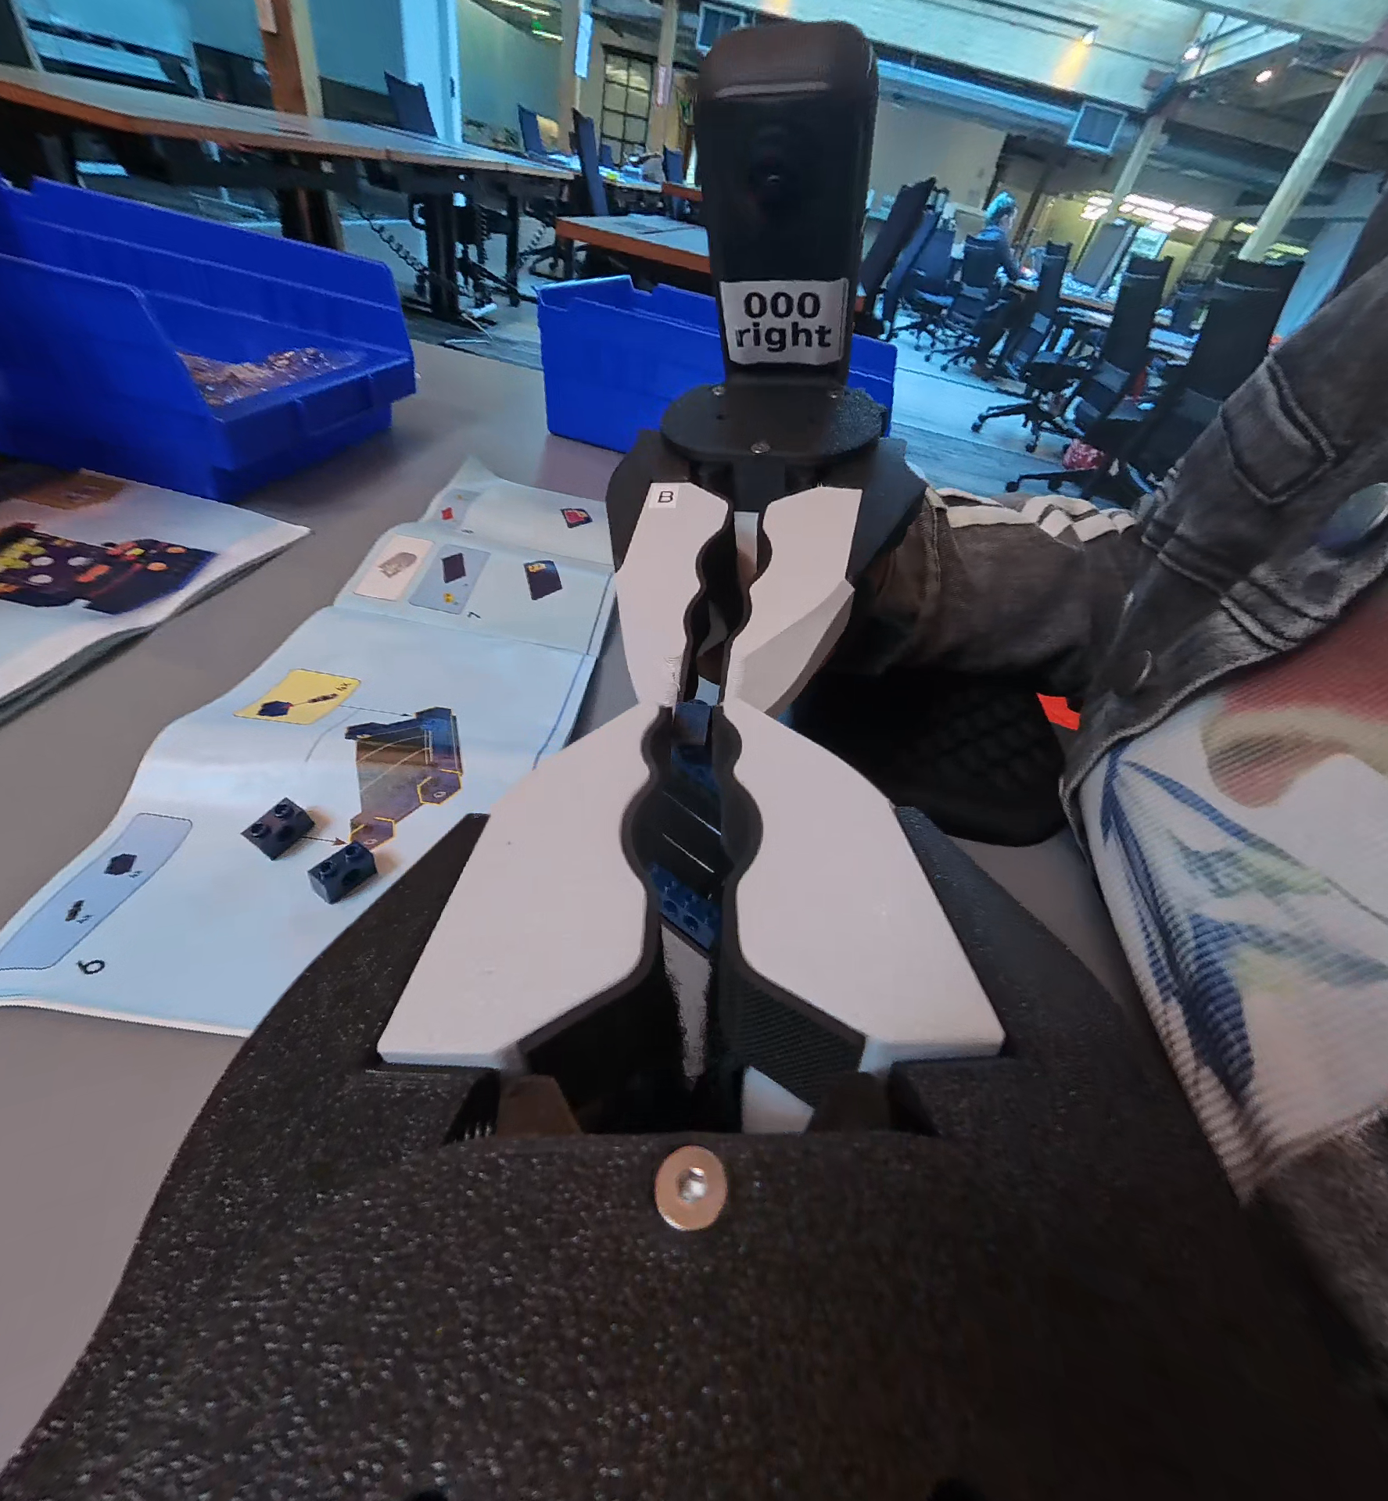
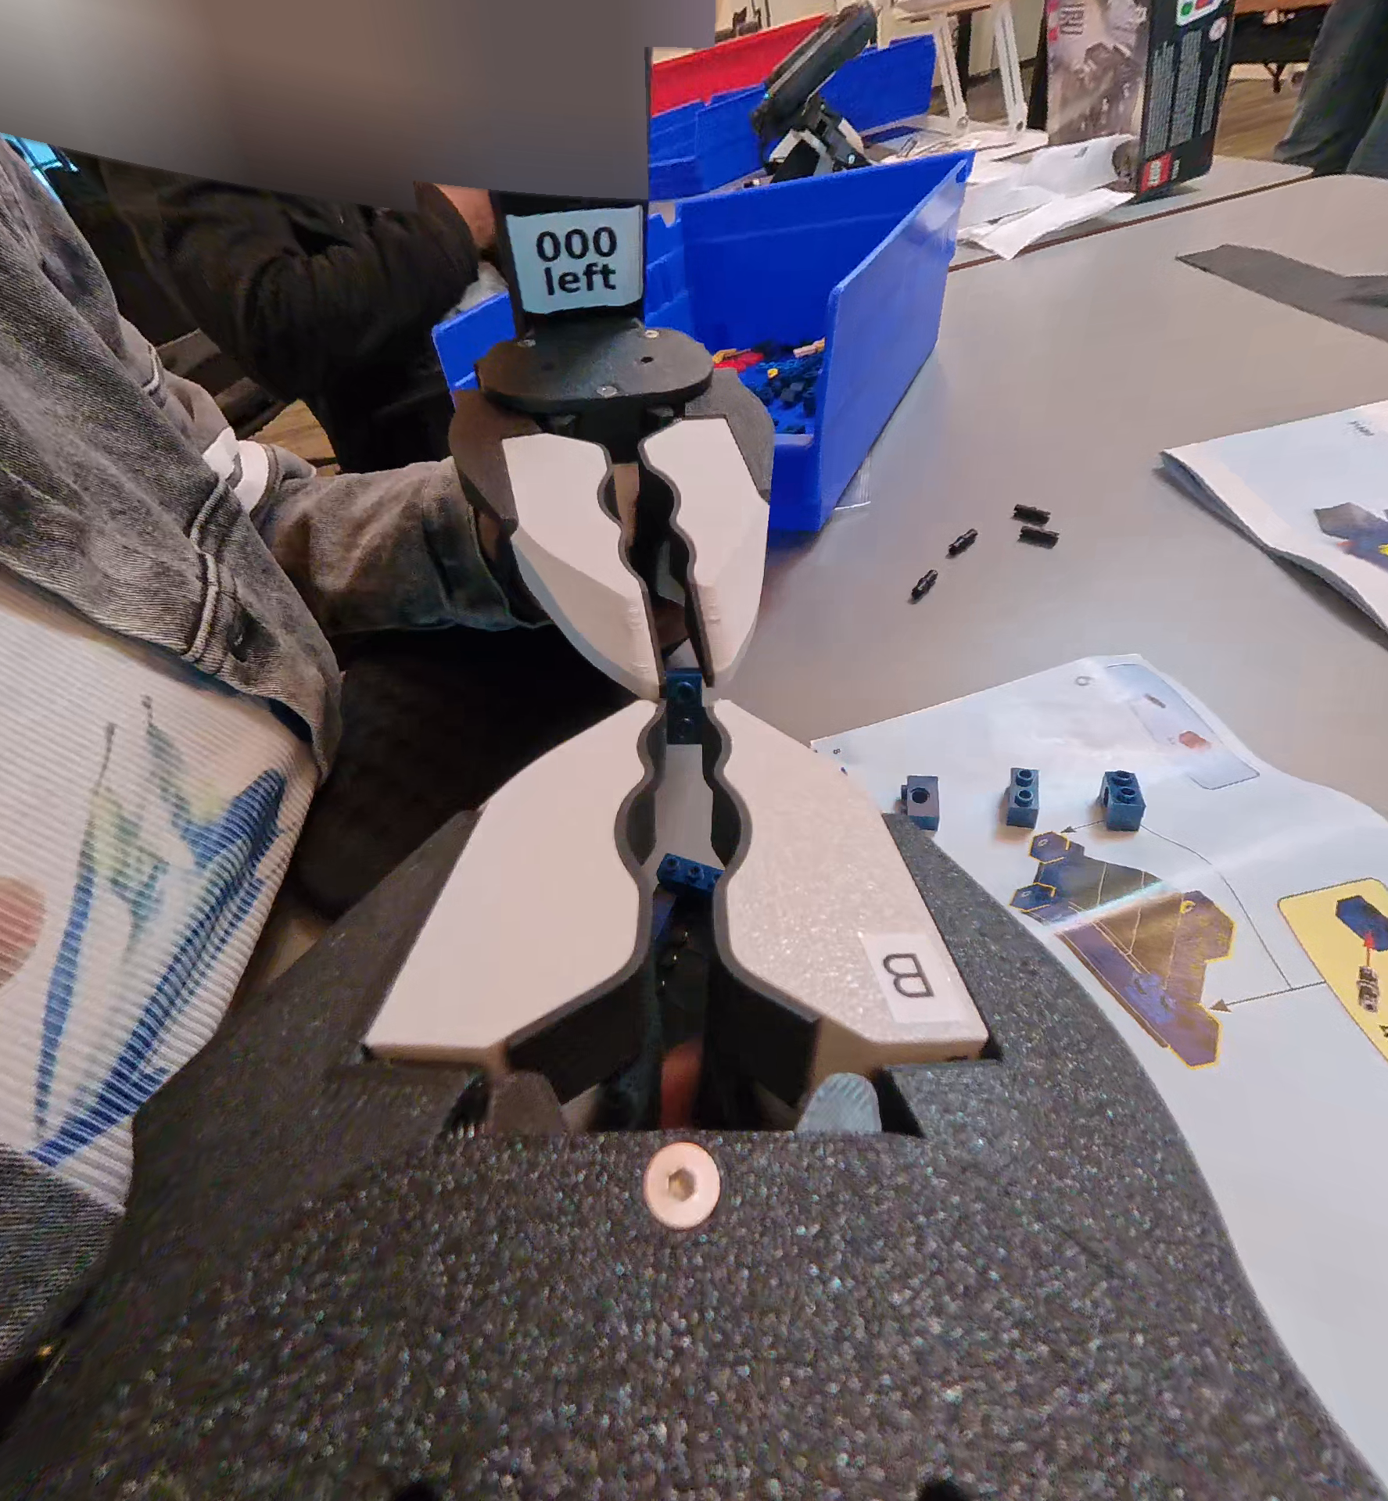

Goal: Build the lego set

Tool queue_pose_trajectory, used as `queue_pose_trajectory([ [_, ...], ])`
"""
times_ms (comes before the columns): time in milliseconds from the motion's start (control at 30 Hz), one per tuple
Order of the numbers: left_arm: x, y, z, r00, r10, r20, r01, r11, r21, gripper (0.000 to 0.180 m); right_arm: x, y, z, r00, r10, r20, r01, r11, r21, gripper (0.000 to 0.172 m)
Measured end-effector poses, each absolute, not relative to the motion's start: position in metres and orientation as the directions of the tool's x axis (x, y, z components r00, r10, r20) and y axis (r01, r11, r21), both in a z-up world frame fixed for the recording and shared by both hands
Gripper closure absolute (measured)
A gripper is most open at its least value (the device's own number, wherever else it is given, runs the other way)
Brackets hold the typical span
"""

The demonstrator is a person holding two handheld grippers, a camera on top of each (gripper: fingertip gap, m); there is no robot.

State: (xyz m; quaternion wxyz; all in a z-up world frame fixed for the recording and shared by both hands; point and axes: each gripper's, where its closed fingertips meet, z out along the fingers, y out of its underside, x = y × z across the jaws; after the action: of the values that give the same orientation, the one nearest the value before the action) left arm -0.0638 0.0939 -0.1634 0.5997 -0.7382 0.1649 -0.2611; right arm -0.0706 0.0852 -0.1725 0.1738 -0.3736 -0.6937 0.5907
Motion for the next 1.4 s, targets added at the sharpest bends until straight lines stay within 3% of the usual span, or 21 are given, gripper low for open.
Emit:
queue_pose_trajectory([
  [567, -0.085, 0.088, -0.118, 0.700, -0.577, 0.421, 0.472, -0.067, -0.879, 0.173, -0.078, 0.082, -0.132, -0.672, 0.641, -0.371, 0.215, -0.310, -0.926, 0.156],
  [767, -0.088, 0.089, -0.120, 0.694, -0.561, 0.452, 0.503, -0.072, -0.861, 0.173, -0.081, 0.080, -0.134, -0.663, 0.628, -0.408, 0.234, -0.343, -0.910, 0.156],
  [933, -0.090, 0.091, -0.122, 0.698, -0.548, 0.461, 0.510, -0.072, -0.857, 0.173, -0.082, 0.087, -0.129, -0.657, 0.593, -0.466, 0.236, -0.425, -0.874, 0.167],
  [1033, -0.090, 0.091, -0.121, 0.686, -0.554, 0.473, 0.524, -0.076, -0.848, 0.173, -0.084, 0.087, -0.133, -0.643, 0.587, -0.492, 0.263, -0.434, -0.862, 0.157],
  [1167, -0.088, 0.092, -0.122, 0.672, -0.558, 0.487, 0.537, -0.086, -0.839, 0.173, -0.086, 0.087, -0.132, -0.644, 0.582, -0.496, 0.259, -0.444, -0.858, 0.159],
  [1400, -0.080, 0.091, -0.125, 0.750, -0.561, 0.352, 0.385, -0.063, -0.921, 0.169, -0.081, 0.088, -0.132, -0.652, 0.480, -0.586, 0.361, -0.483, -0.798, 0.164],
])
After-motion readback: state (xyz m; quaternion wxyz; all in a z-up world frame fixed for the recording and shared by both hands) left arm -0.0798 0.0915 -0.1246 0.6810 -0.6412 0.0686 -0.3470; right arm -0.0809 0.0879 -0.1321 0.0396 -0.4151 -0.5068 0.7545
